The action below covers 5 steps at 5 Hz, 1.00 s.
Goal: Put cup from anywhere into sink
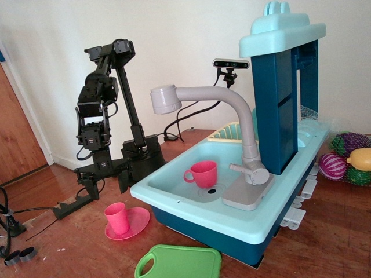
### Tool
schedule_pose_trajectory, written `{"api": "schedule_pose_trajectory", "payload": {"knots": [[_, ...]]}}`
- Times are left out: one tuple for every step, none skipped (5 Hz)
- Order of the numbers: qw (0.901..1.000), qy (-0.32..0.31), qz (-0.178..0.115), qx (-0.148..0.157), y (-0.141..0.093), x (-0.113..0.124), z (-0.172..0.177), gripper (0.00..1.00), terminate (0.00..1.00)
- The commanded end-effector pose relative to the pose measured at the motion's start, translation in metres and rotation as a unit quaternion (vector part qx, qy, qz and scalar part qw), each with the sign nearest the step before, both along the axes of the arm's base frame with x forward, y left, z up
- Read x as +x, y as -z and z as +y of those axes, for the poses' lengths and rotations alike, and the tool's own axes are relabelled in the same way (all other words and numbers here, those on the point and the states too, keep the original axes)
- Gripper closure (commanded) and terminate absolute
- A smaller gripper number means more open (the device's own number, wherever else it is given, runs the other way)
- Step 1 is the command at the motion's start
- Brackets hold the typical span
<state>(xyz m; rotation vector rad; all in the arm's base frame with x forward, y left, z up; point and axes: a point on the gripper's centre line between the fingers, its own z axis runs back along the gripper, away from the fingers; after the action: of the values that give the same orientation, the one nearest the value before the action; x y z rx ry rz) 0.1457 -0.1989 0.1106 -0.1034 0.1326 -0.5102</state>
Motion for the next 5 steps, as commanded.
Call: {"api": "schedule_pose_trajectory", "payload": {"knots": [[1.0000,0.000,0.000,0.000,0.000,0.000,0.000,0.00,0.00],[1.0000,0.007,-0.004,-0.004,0.008,-0.004,-0.014,0.00,0.00],[0.9998,0.014,-0.005,-0.015,0.019,-0.005,-0.029,0.00,0.00],[0.9995,0.015,-0.008,-0.026,0.027,-0.005,-0.040,0.00,0.00],[0.9993,0.015,-0.005,-0.033,0.036,-0.009,-0.046,0.00,0.00]]}}
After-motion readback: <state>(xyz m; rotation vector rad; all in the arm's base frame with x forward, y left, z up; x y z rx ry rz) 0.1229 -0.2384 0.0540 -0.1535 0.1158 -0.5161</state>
